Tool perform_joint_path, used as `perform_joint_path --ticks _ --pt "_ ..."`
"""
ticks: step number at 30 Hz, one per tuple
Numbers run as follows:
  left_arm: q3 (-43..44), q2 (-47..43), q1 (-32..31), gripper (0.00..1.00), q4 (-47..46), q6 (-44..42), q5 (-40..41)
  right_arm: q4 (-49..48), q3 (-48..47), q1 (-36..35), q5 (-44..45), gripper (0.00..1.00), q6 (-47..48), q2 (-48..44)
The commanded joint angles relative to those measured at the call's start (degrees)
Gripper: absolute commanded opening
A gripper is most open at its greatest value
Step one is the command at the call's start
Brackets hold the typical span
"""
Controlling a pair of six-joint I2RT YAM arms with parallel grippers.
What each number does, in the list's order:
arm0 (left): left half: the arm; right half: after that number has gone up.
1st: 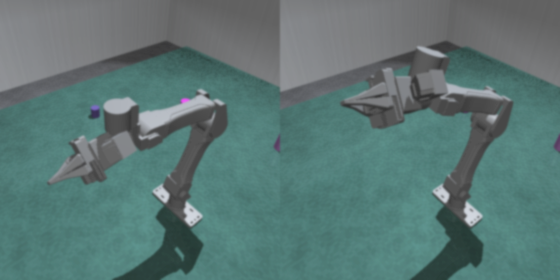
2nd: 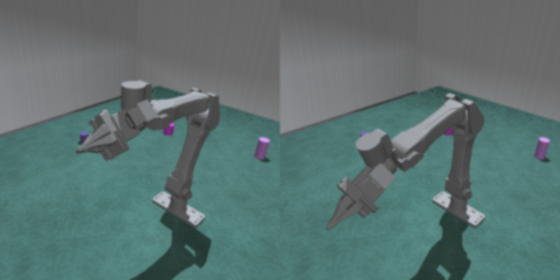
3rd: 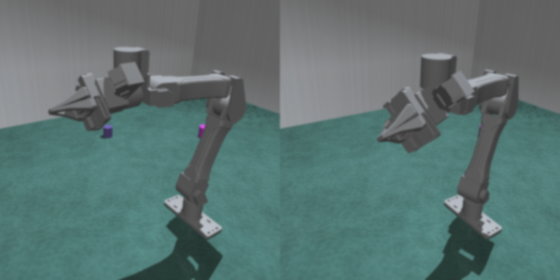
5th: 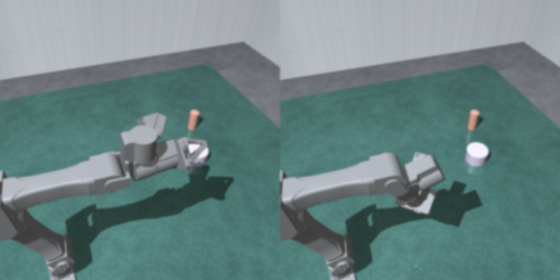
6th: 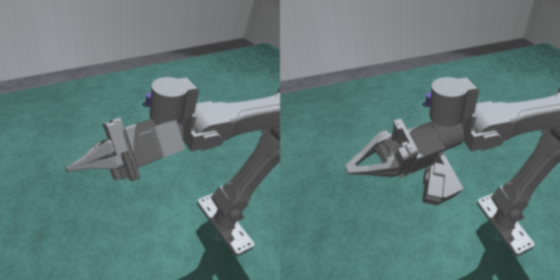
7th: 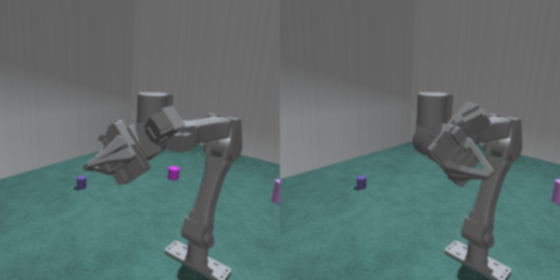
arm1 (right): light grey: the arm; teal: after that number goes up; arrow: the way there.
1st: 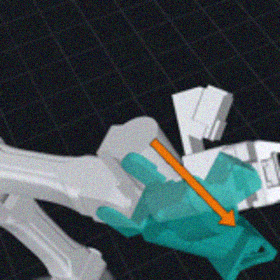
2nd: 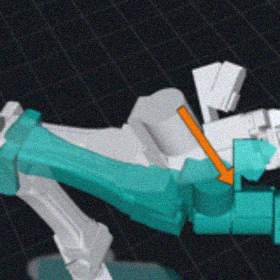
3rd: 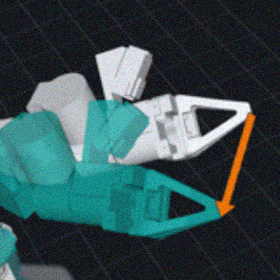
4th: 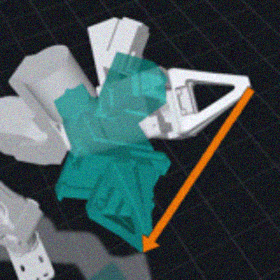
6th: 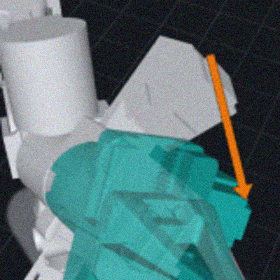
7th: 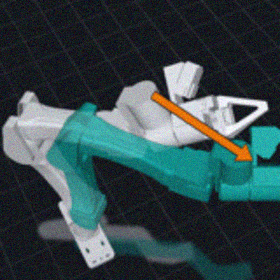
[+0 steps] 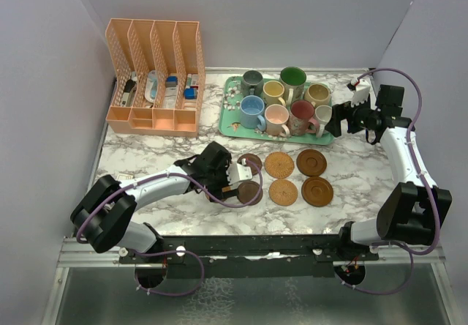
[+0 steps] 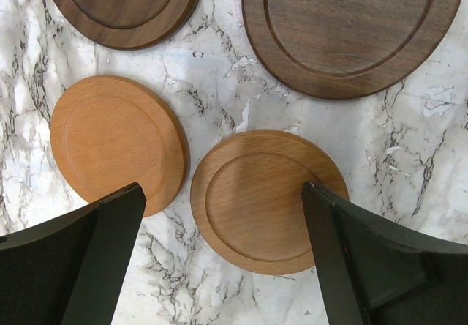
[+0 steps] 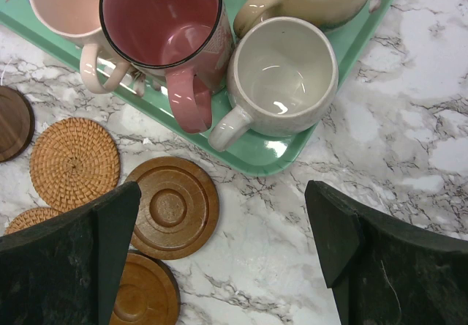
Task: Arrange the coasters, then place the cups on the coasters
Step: Move the coaster to the center of the board.
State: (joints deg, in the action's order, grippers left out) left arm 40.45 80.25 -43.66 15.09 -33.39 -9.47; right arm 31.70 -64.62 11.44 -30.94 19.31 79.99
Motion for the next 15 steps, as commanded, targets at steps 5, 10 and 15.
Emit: perform_joint_path --ticks 5,10,15 --pt "-1.55 -1.20 -1.44 0.93 2.55 -1.46 -2.21 0.11 -1.37 -0.28 0.78 0.97 0.43 0.13" --pt "-1.57 -0.80 -2.11 0.93 2.82 -1.32 -2.39 0.17 -1.39 -0.28 0.79 0.97 0.46 0.15" --pt "-1.61 -0.38 -2.63 0.93 3.17 -1.24 -3.71 0.20 -1.36 -0.28 0.79 0.97 0.55 0.17"
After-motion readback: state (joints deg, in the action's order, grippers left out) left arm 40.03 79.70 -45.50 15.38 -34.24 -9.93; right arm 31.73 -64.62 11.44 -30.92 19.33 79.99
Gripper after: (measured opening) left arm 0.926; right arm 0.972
